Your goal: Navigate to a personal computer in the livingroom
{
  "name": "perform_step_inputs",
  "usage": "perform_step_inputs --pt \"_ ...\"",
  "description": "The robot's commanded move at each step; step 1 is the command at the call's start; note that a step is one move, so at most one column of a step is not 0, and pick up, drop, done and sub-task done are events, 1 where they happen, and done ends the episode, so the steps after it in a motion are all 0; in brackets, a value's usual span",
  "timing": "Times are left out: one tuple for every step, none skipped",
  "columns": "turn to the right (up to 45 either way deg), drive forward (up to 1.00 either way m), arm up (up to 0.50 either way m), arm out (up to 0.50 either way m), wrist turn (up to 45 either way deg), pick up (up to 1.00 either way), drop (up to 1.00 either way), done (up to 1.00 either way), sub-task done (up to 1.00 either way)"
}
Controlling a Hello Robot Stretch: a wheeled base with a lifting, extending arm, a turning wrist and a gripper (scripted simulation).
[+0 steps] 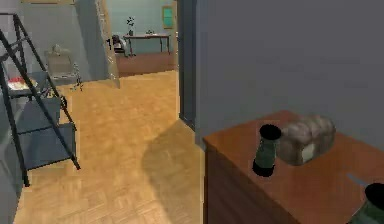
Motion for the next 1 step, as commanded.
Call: perform_step_inputs --pt "-45.0 0.0 0.0 0.0 0.0 0.0 0.0 0.0 0.0"
